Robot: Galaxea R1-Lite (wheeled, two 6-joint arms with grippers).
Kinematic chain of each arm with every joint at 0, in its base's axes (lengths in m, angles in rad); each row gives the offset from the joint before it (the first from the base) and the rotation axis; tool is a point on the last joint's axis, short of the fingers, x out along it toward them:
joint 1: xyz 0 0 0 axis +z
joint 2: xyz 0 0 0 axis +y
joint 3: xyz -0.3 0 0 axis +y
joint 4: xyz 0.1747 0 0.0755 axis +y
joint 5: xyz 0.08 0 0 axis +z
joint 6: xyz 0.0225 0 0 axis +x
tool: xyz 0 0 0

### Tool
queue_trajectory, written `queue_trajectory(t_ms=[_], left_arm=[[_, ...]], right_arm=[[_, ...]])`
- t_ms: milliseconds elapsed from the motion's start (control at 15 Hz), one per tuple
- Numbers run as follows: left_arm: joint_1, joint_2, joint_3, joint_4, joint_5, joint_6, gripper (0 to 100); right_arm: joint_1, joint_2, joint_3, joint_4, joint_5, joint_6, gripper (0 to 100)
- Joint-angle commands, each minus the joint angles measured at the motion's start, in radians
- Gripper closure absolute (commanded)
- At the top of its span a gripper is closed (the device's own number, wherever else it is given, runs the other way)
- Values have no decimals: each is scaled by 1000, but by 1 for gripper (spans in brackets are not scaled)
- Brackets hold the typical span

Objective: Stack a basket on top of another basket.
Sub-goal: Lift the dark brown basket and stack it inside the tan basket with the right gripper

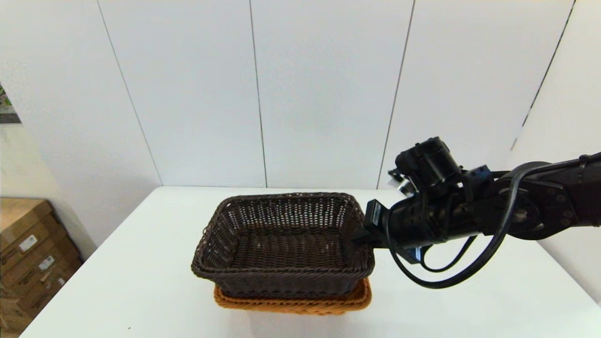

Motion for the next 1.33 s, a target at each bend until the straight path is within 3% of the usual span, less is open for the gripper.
queue_trajectory(t_ms=[67,1333], left_arm=[[0,1,0,1,0,0,0],[0,1,0,1,0,0,0]], right_arm=[[-2,3,1,1,3,-5,100],[3,13,0,-3,18,-6,100]])
